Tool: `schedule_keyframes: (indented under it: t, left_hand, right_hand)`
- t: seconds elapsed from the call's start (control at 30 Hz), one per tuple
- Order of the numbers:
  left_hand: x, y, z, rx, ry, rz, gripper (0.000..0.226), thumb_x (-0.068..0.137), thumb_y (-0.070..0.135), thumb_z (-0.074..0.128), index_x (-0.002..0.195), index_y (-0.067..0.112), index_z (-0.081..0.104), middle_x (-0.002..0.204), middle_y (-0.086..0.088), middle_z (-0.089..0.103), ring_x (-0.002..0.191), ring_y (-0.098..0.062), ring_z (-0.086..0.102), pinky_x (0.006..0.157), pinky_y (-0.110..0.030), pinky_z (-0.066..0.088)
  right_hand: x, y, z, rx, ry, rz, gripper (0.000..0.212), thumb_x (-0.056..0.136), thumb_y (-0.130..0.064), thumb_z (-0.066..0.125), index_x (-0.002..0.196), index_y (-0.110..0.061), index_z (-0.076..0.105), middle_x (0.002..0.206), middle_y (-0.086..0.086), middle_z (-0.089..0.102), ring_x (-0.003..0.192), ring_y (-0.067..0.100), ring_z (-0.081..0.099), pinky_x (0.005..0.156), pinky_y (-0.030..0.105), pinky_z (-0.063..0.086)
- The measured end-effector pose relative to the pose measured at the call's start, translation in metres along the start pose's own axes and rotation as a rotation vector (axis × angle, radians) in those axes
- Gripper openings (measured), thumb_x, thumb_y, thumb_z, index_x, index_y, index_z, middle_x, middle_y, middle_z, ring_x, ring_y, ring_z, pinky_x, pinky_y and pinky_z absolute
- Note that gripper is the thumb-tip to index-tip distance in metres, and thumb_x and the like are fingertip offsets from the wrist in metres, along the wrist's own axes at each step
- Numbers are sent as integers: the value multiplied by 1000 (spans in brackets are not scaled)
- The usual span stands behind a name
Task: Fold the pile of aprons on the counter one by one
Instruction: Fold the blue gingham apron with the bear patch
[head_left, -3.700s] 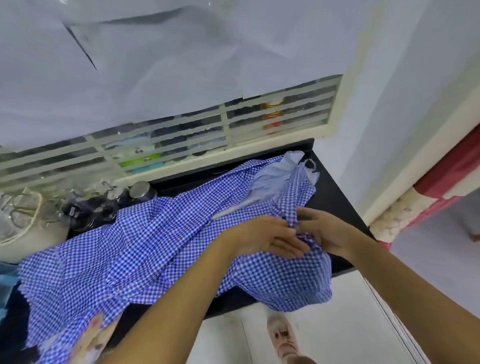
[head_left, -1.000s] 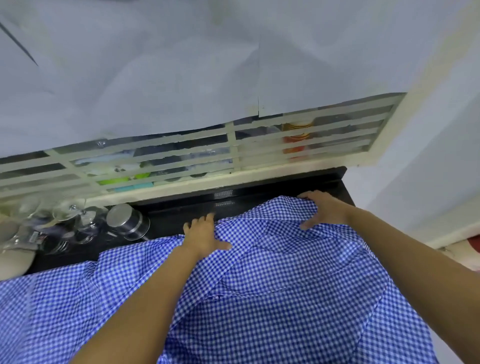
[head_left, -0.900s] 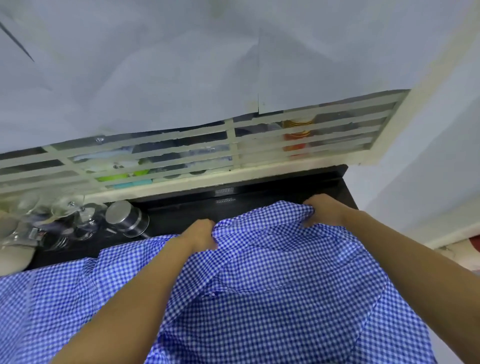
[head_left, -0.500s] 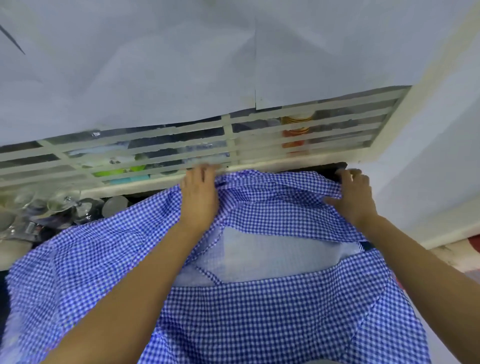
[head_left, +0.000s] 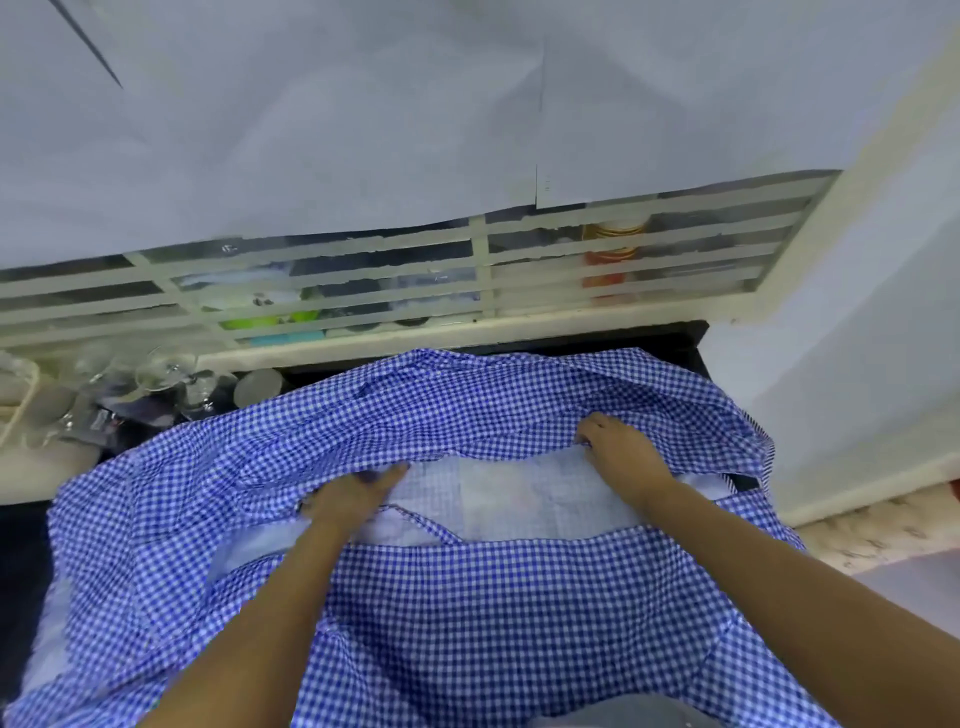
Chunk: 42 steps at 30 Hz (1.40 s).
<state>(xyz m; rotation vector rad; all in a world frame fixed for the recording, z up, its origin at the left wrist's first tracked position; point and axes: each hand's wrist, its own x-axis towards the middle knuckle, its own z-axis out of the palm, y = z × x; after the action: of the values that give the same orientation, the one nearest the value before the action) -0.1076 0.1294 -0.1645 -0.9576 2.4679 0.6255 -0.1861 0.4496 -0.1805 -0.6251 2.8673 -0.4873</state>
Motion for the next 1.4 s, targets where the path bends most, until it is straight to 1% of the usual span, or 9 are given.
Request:
schedule_keyframes:
  t: [0.17, 0.3, 0.43, 0.63, 0.8, 0.87, 1.17, 1.27, 1.4]
  left_hand:
    - [8, 10, -29, -1164, -86, -112, 25, 83, 24, 73, 99, 6, 67, 101, -9, 70, 88, -20, 65, 74, -32, 54]
    - [0, 16, -25, -1523, -288, -403, 22, 89, 27, 66, 76, 12, 58, 57, -1, 65, 67, -13, 56, 61, -28, 45]
    - [-12, 25, -25, -1687, -258, -451, 17, 92, 20, 63, 98, 5, 63, 92, -7, 69, 91, -22, 63, 80, -34, 53]
    - [-21, 3, -23, -1541, 290, -394, 75, 76, 20, 80, 136, -1, 40, 120, -10, 59, 97, -28, 62, 88, -44, 54]
    - [-54, -37, 1, -1156, 46, -286, 27, 83, 17, 75, 75, 3, 53, 63, -7, 49, 51, -18, 47, 54, -30, 46]
    - [-65, -61, 4, -902, -49, -216, 29, 86, 20, 72, 84, -6, 60, 59, -9, 51, 44, -15, 49, 46, -25, 41]
    - [-92, -173, -26, -38, 305, -227, 58, 81, 44, 69, 130, 15, 55, 129, -15, 55, 119, -34, 51, 99, -40, 40]
    - [-102, -218, -14, -243, 254, -337, 63, 82, 44, 69, 131, 7, 53, 133, -20, 51, 123, -36, 47, 103, -40, 38]
    - [-123, -262, -5, -560, 661, -343, 50, 82, 16, 73, 121, -8, 55, 118, -27, 56, 114, -40, 49, 96, -42, 37]
  right_hand:
    - [-20, -16, -26, 269, 1, -144, 20, 90, 0, 56, 107, -6, 64, 116, 5, 64, 118, 20, 53, 97, 34, 43]
    - [-47, -9, -33, 307, -245, -190, 13, 93, -5, 57, 94, -16, 62, 134, -8, 55, 135, 4, 29, 105, 19, 31]
    - [-59, 7, -27, 175, -364, -165, 23, 93, -4, 55, 99, -24, 65, 132, -10, 55, 142, 9, 23, 105, 12, 23]
    - [-59, 25, -18, -86, -239, -30, 21, 85, -5, 57, 103, -14, 63, 95, -5, 52, 92, 15, 48, 76, 22, 38]
    - [-57, 14, -32, -248, -340, 39, 20, 88, -8, 51, 78, -24, 44, 80, -6, 47, 81, 18, 50, 63, 22, 39]
    - [-54, 4, -37, -309, -425, 85, 7, 93, -13, 49, 91, -18, 53, 90, 1, 55, 83, 20, 55, 77, 31, 48]
    - [-53, -149, -13, 48, -408, -192, 36, 101, -15, 42, 135, -23, 47, 138, -1, 50, 99, 8, 58, 82, 22, 48]
    - [-52, -205, 15, 96, -484, -363, 41, 101, -15, 43, 141, -24, 43, 150, -5, 37, 127, 17, 47, 104, 30, 39]
    - [-41, -257, 59, 30, -613, -522, 46, 101, -26, 44, 147, -23, 35, 157, 0, 25, 140, 17, 31, 112, 26, 23]
